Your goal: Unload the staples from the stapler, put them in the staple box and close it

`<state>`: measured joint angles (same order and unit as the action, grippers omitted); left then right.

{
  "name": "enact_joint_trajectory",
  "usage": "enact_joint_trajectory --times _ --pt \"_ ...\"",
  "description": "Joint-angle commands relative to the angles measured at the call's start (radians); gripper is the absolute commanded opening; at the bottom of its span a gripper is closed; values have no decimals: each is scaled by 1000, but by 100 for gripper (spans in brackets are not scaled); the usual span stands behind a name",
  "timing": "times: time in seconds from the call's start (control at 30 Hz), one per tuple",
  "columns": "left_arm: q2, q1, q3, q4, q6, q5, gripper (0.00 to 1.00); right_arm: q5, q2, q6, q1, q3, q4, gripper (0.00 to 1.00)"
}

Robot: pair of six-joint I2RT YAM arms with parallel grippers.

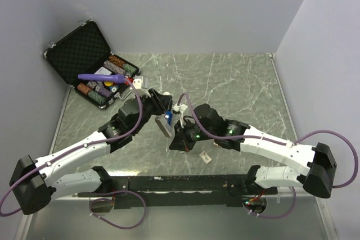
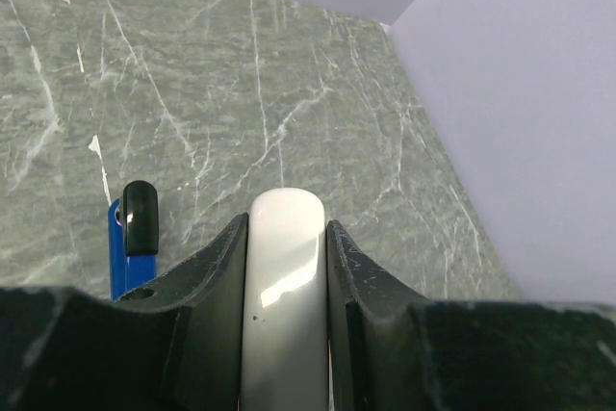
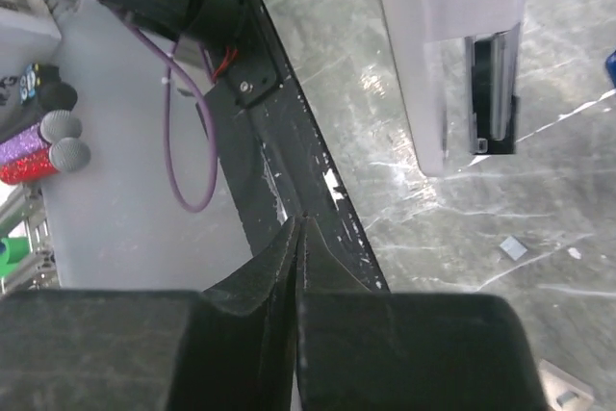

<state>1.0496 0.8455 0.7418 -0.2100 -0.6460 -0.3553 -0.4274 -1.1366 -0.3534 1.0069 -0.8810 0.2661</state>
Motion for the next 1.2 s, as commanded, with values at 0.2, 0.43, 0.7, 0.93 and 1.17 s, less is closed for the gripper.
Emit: enact_joint_trajectory --times 0.2,0.43,0.7,0.93,1.17 --pt "-60 -3 42 -3 9 6 1 142 14 27 21 -104 25 32" --pt "-77 -3 39 20 3 7 1 188 -17 56 25 -145 19 40" --pt "-85 -3 59 43 0 13 1 193 -58 77 35 -168 -4 41" --pt "-80 -2 68 46 -18 32 1 236 -86 97 47 -171 -7 41" --pt "-77 -2 79 64 -32 42 1 282 -95 105 58 -161 -27 25"
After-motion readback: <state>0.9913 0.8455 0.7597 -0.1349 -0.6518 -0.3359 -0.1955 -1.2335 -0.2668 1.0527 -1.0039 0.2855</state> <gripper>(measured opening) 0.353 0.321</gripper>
